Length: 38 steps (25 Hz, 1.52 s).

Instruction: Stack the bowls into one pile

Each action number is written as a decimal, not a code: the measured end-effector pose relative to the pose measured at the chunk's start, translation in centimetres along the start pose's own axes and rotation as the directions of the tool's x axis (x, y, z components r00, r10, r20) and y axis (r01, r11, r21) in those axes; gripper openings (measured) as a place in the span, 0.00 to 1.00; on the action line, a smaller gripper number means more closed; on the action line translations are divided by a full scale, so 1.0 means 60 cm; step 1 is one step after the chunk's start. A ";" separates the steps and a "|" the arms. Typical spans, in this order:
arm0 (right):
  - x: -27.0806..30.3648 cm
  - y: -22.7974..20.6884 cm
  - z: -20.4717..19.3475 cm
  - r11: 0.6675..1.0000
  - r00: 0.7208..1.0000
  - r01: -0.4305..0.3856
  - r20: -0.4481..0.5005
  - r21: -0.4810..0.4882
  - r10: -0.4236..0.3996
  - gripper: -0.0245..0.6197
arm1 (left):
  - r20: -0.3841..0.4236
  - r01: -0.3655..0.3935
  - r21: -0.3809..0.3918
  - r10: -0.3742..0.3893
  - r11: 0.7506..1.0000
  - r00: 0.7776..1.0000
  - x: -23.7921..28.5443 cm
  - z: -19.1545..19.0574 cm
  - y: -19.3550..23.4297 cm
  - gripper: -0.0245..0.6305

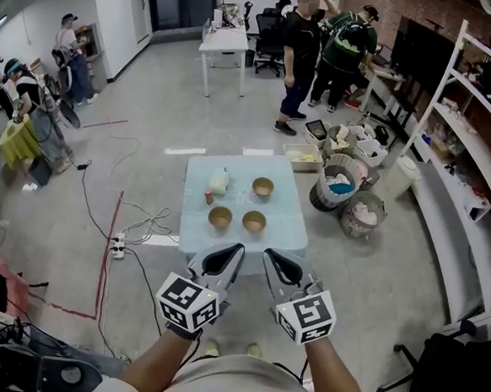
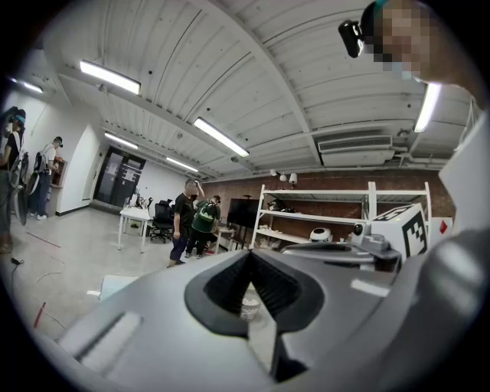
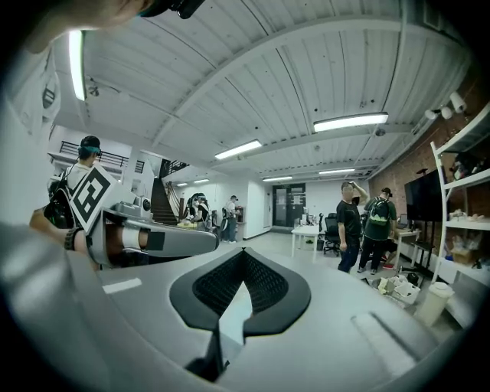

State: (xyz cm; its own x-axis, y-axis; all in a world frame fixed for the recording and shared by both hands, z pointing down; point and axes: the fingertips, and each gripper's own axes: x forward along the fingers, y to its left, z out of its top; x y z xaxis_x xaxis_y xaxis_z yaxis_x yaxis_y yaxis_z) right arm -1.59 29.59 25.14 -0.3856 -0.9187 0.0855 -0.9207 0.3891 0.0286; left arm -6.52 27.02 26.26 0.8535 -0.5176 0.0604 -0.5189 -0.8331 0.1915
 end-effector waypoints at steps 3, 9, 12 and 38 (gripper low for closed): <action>-0.008 -0.005 -0.007 1.000 1.000 0.001 0.003 0.006 -0.001 0.05 | -0.001 -0.010 -0.003 0.010 1.000 1.000 -0.001 -0.007 -0.001 0.05; -0.020 -0.028 -0.016 1.000 1.000 -0.012 0.005 0.013 0.012 0.05 | 0.000 -0.036 -0.001 0.036 0.999 0.999 0.015 -0.011 -0.009 0.05; -0.035 -0.043 -0.022 0.999 1.000 -0.026 0.009 0.021 0.026 0.05 | 0.001 -0.050 0.000 0.050 0.999 0.999 0.024 -0.016 -0.025 0.05; 0.190 -0.117 -0.117 0.999 0.991 -0.008 -0.136 0.048 0.015 0.05 | -0.053 -0.046 -0.037 0.044 0.998 0.998 0.151 -0.068 0.192 0.05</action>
State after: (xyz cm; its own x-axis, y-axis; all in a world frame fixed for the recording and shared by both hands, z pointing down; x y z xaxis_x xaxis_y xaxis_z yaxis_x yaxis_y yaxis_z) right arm 0.90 16.86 32.91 -0.3875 -0.8951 0.2208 -0.9193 0.3931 -0.0196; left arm -4.56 13.51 33.04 0.8315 -0.5424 0.1205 -0.5550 -0.8009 0.2248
